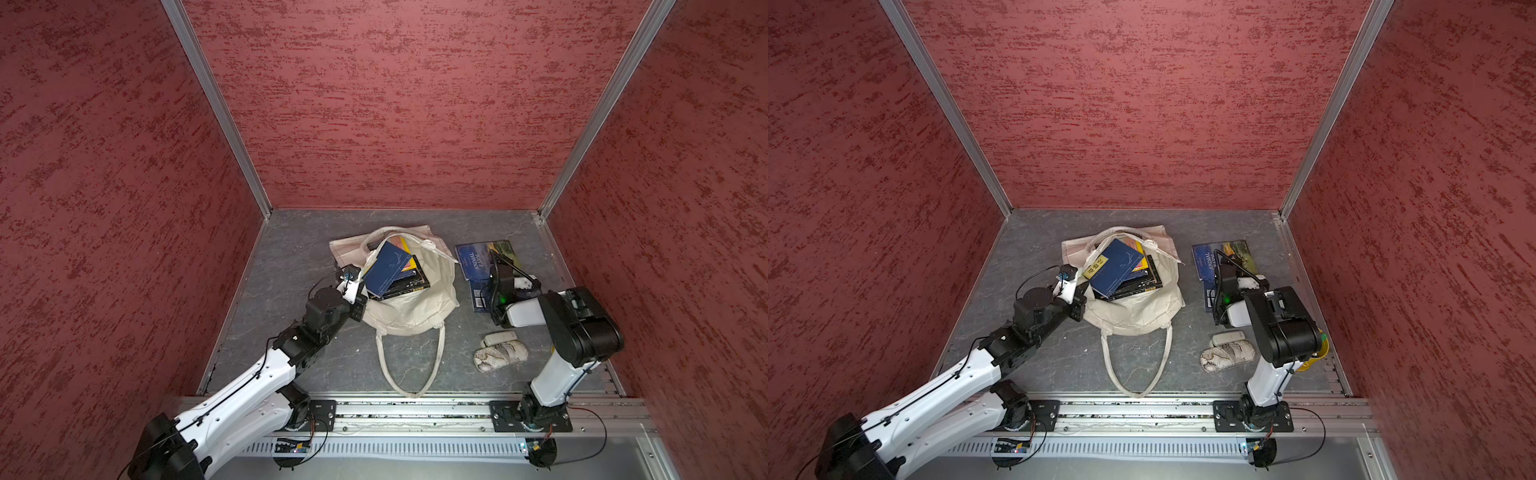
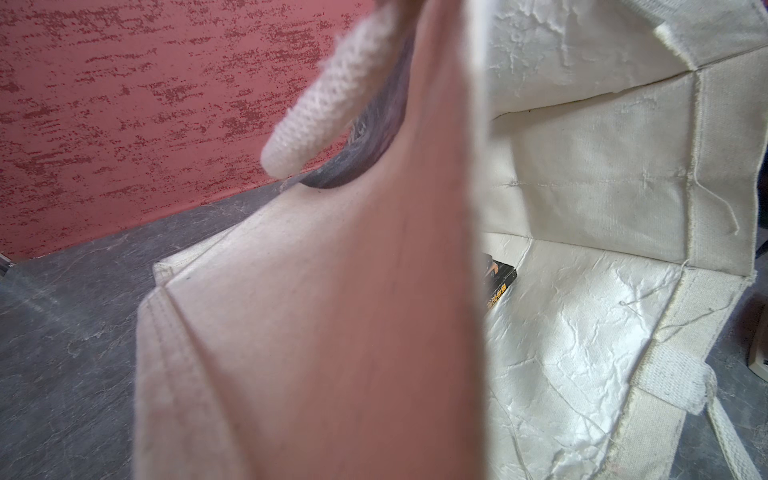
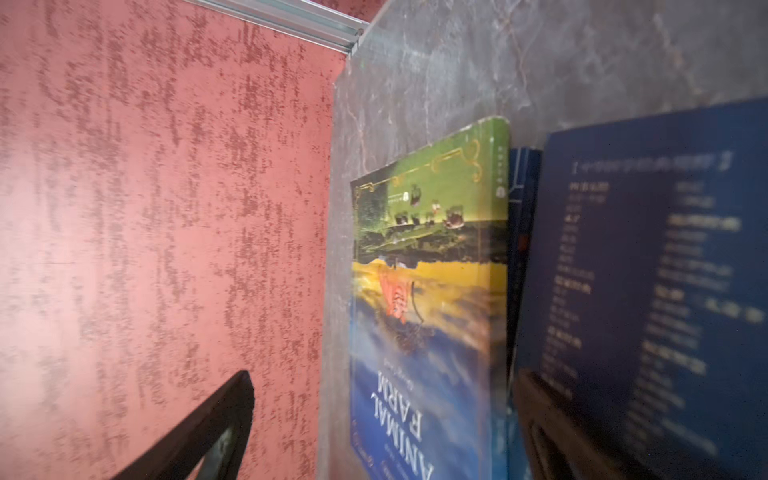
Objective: Take out the books from the canvas bag
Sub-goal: Place the book on the book.
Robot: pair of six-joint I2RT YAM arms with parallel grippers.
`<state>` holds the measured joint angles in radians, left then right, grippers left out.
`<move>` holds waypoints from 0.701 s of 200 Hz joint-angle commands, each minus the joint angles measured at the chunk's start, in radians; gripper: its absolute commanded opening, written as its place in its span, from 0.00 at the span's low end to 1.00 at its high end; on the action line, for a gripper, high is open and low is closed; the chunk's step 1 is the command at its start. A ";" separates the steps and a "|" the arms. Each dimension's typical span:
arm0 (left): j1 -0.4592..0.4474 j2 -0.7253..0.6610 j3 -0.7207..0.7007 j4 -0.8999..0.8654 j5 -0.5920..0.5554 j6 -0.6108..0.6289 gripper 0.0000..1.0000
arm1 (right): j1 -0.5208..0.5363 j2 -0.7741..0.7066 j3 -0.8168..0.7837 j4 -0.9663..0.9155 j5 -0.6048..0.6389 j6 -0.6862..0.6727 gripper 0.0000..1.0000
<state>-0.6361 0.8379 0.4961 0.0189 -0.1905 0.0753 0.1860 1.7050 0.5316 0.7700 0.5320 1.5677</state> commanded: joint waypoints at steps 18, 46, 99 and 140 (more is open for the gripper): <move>-0.010 -0.005 0.048 0.064 0.037 0.002 0.00 | -0.005 -0.119 -0.068 0.024 -0.047 -0.009 0.99; -0.010 -0.001 0.049 0.066 0.040 0.001 0.00 | -0.004 -0.210 -0.119 0.174 -0.200 -0.150 0.99; -0.008 -0.001 0.045 0.073 0.048 0.004 0.00 | 0.170 -0.518 -0.210 0.183 -0.315 -0.408 0.99; -0.005 0.006 0.044 0.077 0.051 0.002 0.00 | 0.376 -0.718 -0.258 0.145 -0.303 -0.497 0.99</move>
<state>-0.6357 0.8455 0.5007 0.0174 -0.1837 0.0757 0.4732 1.0679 0.2859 0.9302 0.2325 1.1690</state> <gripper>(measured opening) 0.049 0.986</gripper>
